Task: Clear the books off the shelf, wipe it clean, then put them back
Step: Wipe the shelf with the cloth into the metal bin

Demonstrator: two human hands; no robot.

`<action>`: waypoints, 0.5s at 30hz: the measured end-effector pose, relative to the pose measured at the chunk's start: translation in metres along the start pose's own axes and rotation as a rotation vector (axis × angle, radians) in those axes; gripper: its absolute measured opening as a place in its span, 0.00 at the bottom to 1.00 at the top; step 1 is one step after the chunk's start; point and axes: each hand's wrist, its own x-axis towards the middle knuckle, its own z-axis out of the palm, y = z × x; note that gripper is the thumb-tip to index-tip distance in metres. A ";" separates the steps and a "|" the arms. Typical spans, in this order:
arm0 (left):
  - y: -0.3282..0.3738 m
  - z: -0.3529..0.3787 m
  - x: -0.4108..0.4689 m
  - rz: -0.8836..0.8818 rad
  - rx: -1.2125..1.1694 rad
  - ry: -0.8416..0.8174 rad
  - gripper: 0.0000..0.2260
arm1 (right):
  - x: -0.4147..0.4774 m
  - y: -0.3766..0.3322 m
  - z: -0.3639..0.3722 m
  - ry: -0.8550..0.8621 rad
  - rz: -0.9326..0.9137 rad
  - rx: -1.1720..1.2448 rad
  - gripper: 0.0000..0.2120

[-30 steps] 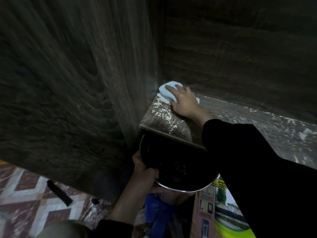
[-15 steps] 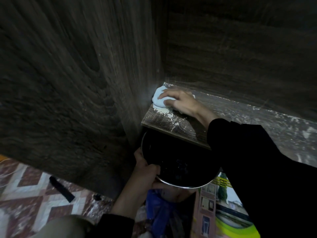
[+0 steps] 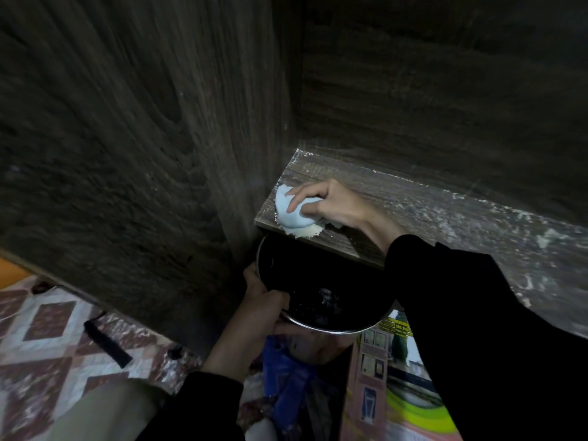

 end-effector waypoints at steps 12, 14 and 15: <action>0.003 0.003 -0.005 0.015 0.009 -0.004 0.27 | -0.051 0.014 0.012 -0.023 -0.097 -0.197 0.12; 0.003 0.002 -0.004 0.016 0.016 0.002 0.27 | -0.058 0.018 0.012 -0.041 -0.142 -0.323 0.14; 0.002 0.002 -0.004 0.015 0.020 0.005 0.27 | -0.062 0.020 0.012 -0.040 -0.164 -0.355 0.15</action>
